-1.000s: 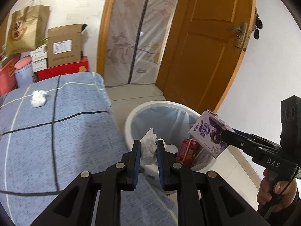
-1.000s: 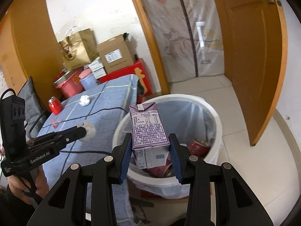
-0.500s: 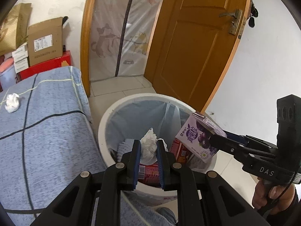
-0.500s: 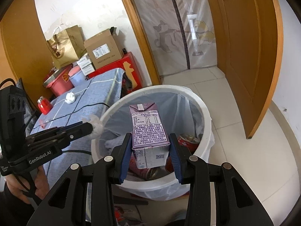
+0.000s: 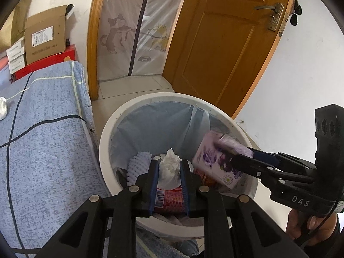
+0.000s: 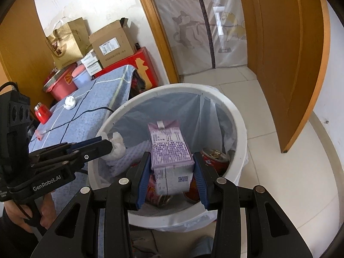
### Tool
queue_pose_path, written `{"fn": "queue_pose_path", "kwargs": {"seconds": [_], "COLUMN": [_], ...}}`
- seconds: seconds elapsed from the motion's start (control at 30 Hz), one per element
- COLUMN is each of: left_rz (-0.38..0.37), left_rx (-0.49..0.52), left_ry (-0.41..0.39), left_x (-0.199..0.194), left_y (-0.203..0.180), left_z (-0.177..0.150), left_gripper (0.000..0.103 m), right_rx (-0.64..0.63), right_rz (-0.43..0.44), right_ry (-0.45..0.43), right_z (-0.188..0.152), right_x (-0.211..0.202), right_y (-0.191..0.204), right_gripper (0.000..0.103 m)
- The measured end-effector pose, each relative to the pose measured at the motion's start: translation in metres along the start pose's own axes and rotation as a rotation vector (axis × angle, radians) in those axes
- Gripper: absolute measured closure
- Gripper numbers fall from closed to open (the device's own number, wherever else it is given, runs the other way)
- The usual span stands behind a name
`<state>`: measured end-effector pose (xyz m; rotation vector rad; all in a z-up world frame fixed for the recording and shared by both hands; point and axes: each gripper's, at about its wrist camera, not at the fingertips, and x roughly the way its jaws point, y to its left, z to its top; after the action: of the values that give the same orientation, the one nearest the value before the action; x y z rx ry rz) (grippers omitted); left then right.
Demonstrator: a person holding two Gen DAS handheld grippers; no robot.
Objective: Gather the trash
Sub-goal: 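Open both tools to drop the tissue and juice box into the wastebasket, then move both tools back toward the remaining table items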
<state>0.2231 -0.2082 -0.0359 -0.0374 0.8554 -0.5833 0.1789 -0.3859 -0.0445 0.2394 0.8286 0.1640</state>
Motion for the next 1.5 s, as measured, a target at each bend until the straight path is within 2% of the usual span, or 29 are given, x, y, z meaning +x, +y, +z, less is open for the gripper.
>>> {"fn": "queue_pose_path", "kwargs": {"seconds": [0.2, 0.33, 0.53, 1.0, 1.1, 1.5], "left_rz": [-0.003, -0.003, 0.005, 0.067, 0.082, 0.125], "left_rx": [0.005, 0.007, 0.000, -0.034, -0.042, -0.089], "left_ry": [-0.022, -0.040, -0.073, -0.151, -0.165, -0.208], "left_x": [-0.006, -0.015, -0.038, -0.101, -0.114, -0.157], "left_y": [0.000, 0.000, 0.003, 0.018, 0.023, 0.047], "left_z": [0.002, 0.001, 0.000, -0.017, -0.022, -0.044], "left_gripper": [0.081, 0.072, 0.072, 0.072, 0.072, 0.072], "right_rx": [0.004, 0.006, -0.016, -0.120, -0.139, -0.200], "right_rz": [-0.008, -0.006, 0.003, 0.055, 0.065, 0.120], "right_ry": [-0.019, -0.037, -0.063, -0.120, -0.128, -0.128], "right_z": [0.001, 0.001, 0.001, -0.004, -0.005, -0.012], "right_x": [-0.005, -0.013, -0.027, -0.060, -0.063, -0.066], "right_y": [0.000, 0.002, 0.012, 0.067, 0.078, 0.121], "right_gripper": [0.063, 0.063, 0.063, 0.062, 0.059, 0.058]}}
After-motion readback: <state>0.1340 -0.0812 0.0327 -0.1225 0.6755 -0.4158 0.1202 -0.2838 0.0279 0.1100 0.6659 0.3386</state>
